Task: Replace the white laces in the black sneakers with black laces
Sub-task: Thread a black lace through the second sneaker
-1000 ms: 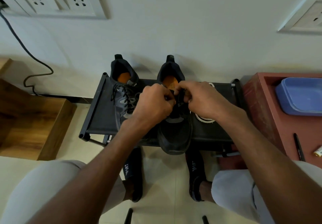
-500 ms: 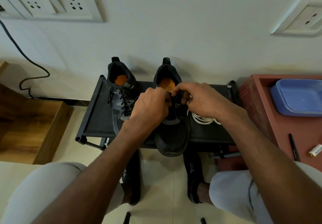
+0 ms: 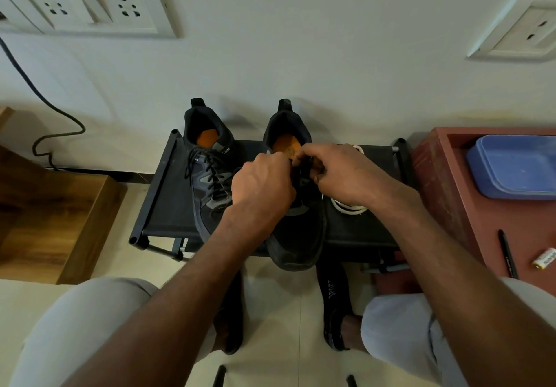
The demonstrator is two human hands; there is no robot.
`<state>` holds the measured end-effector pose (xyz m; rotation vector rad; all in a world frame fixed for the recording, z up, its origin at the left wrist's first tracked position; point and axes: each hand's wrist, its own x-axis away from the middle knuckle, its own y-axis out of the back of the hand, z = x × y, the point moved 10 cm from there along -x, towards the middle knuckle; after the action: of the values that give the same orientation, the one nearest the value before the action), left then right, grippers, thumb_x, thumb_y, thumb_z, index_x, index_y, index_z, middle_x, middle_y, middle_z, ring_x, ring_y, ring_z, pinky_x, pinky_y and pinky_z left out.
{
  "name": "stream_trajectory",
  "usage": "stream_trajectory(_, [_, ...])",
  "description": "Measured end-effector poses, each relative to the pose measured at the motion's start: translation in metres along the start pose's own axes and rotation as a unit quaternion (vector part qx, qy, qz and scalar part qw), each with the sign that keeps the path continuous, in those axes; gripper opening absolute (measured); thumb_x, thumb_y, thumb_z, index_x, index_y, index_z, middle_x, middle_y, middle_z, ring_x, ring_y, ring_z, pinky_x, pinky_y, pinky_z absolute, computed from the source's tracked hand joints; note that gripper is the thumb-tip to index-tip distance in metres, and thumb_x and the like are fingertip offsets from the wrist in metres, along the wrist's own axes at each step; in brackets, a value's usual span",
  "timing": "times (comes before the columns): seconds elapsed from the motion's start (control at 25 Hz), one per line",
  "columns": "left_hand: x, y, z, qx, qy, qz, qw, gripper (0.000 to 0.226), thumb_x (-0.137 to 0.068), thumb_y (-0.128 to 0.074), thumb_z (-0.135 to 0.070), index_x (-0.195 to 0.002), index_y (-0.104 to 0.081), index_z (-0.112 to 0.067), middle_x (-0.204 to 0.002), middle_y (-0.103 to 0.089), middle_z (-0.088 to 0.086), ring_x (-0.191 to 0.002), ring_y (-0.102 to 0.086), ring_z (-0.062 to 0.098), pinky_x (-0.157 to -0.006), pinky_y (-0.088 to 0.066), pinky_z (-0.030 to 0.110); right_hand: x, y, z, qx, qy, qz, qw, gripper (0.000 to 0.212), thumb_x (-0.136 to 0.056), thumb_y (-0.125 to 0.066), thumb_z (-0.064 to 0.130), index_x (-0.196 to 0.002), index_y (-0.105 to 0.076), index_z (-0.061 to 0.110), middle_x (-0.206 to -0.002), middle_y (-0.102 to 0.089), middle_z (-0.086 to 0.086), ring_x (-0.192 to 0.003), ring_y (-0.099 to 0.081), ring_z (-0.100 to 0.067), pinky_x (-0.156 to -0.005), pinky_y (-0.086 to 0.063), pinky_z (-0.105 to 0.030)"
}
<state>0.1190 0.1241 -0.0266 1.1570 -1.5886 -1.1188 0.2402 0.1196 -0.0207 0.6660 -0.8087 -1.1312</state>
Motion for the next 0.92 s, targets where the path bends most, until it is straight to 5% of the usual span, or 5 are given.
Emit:
stream_trajectory(0.32, [-0.004,-0.002,-0.006,-0.035,-0.082,0.051,0.995,0.020,-0.101,-0.059,-0.027,-0.118,-0.069,-0.031,-0.094,-0.063,0.001,-0.069,-0.057,0.019,-0.054,-0.040,0.029,0.001,-0.002,0.002,-0.008,0.008,0.018,1.000,0.052,-0.088,-0.060,-0.003,-0.120,-0.065,0.037,-0.091,-0.062,0.009,-0.085,-0.063,-0.015,-0.069,-0.052,-0.031])
stream_trajectory(0.48, [-0.003,-0.013,-0.005,0.037,-0.042,0.046,0.997,0.021,-0.098,-0.058,-0.025,-0.116,-0.068,-0.023,-0.088,-0.060,0.001,-0.066,-0.055,0.017,-0.053,-0.039,0.029,0.001,-0.002,0.000,-0.018,-0.009,0.013,1.000,0.054,-0.086,-0.057,-0.005,-0.123,-0.065,0.034,-0.093,-0.061,0.007,-0.085,-0.060,-0.016,-0.062,-0.041,-0.022])
stream_trajectory(0.6, [0.003,-0.009,0.001,0.068,0.002,0.023,0.997,0.021,-0.096,-0.061,-0.025,-0.116,-0.068,-0.025,-0.090,-0.062,0.002,-0.072,-0.062,0.022,-0.059,-0.052,0.036,0.003,0.004,0.000,-0.047,-0.023,0.007,0.999,0.062,-0.084,-0.057,-0.009,-0.128,-0.061,0.035,-0.089,-0.065,0.004,-0.083,-0.065,-0.018,-0.066,-0.053,-0.032])
stream_trajectory(0.76, [0.012,0.004,-0.002,0.006,0.034,-0.032,0.999,0.016,-0.098,-0.063,-0.020,-0.113,-0.068,-0.019,-0.086,-0.057,0.003,-0.074,-0.058,0.026,-0.063,-0.047,0.039,0.003,0.003,-0.002,-0.058,-0.031,0.004,0.998,0.064,-0.086,-0.059,-0.007,-0.135,-0.053,0.033,-0.090,-0.069,-0.003,-0.085,-0.068,-0.020,-0.078,-0.059,-0.042])
stream_trajectory(0.92, [0.011,-0.006,-0.001,0.099,0.042,-0.008,0.994,0.016,-0.094,-0.063,-0.016,-0.110,-0.068,-0.019,-0.090,-0.061,0.004,-0.075,-0.059,0.025,-0.059,-0.044,0.036,0.001,0.002,-0.004,-0.052,-0.037,0.003,0.998,0.061,-0.088,-0.062,-0.003,-0.137,-0.050,0.032,-0.090,-0.069,-0.005,-0.084,-0.068,-0.021,-0.081,-0.059,-0.047])
